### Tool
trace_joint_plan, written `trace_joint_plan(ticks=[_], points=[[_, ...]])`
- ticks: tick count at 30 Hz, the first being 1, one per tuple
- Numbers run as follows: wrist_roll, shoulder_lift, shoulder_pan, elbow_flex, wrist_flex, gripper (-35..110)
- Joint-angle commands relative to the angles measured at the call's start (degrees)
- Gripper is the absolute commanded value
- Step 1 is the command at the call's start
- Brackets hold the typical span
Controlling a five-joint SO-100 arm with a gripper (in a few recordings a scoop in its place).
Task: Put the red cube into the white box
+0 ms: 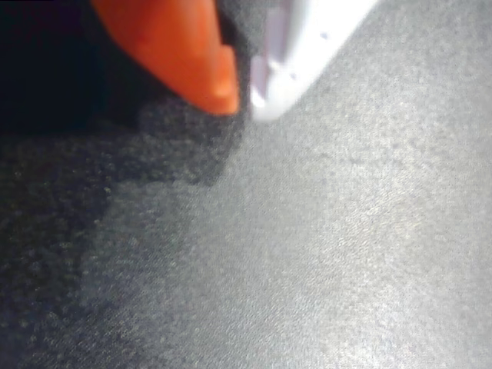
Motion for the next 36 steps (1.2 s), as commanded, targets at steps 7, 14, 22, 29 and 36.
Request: trace_joint_plan(ticks=[7, 14, 22, 29, 36], points=[[0.4, 0.3, 0.3, -0.4, 0.1, 0], [0.4, 0.3, 0.1, -0.4, 0.1, 0], [0.3, 0.3, 0.1, -0.4, 0.1, 0], [0.2, 0.3, -0.2, -0.4, -0.6, 0], [-0.2, 0.3, -0.5, -2.6, -0.8, 0]])
